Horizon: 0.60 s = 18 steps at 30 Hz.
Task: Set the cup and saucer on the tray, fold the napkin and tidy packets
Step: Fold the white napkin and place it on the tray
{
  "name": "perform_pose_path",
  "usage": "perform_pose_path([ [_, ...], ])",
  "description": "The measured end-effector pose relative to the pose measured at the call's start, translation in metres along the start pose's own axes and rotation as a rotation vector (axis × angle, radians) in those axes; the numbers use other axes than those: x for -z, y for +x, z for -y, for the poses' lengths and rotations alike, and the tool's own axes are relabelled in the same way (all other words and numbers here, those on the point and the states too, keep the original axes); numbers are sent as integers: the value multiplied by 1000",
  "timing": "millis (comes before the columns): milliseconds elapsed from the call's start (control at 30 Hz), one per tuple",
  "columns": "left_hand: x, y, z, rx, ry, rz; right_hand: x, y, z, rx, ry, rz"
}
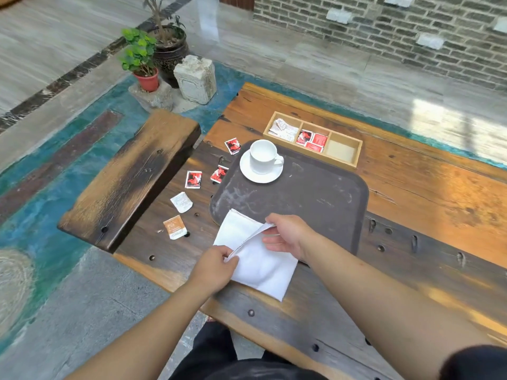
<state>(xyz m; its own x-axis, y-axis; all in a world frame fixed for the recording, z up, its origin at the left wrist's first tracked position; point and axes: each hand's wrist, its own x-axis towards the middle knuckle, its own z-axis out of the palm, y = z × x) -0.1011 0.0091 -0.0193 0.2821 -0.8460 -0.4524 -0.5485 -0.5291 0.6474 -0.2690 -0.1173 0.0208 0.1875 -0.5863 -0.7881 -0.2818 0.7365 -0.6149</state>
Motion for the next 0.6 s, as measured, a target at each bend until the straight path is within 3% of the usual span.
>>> perform_pose_path([
  [400, 44, 60, 66, 15, 70, 122, -84, 51, -3, -118, 43, -155],
  [600, 43, 66, 71, 33, 85, 127, -96, 59, -1, -99, 53, -136],
])
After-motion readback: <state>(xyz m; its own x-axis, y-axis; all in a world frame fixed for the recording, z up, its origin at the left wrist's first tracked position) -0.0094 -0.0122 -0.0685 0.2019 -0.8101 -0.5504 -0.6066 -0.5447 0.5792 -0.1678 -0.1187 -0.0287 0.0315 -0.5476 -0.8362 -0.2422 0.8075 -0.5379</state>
